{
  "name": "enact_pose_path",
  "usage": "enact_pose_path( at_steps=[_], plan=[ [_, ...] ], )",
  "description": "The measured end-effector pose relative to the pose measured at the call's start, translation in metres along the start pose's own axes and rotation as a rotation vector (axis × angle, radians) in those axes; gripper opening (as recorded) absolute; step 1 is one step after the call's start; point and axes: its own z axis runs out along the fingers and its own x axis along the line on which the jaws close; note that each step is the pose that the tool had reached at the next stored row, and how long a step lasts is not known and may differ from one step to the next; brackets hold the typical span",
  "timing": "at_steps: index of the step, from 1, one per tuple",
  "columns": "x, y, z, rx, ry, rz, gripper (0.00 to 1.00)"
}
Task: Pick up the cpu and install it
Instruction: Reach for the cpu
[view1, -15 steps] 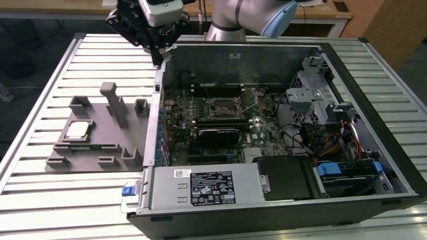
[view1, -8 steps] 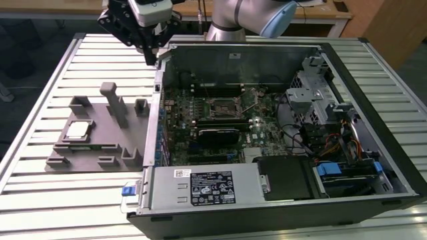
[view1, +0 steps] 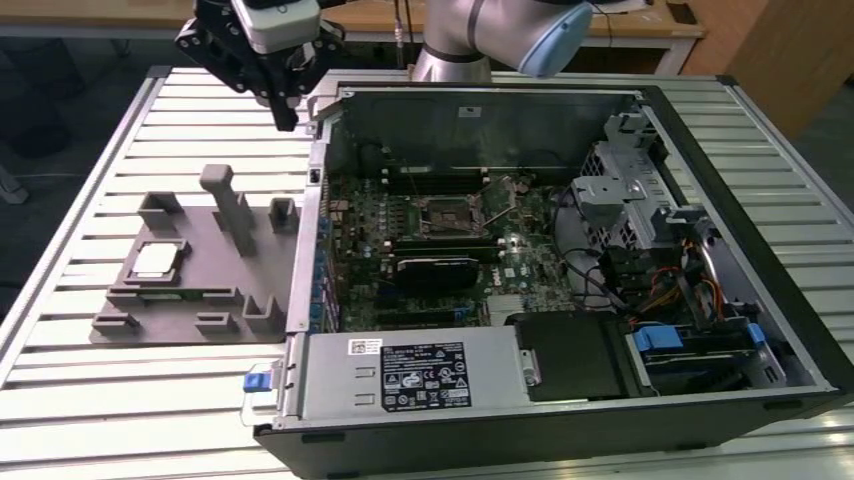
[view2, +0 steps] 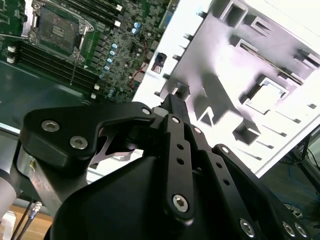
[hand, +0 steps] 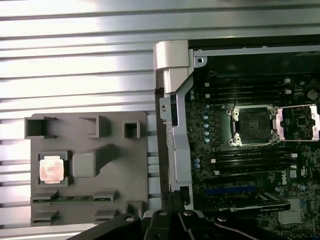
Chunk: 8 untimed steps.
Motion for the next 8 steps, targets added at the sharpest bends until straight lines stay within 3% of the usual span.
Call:
enact_pose_path(
  at_steps=[8],
  plan=[
    [0.0134, -0.001, -0.0003, 0.0, -0.0001, 0.0, 0.11]
  ],
)
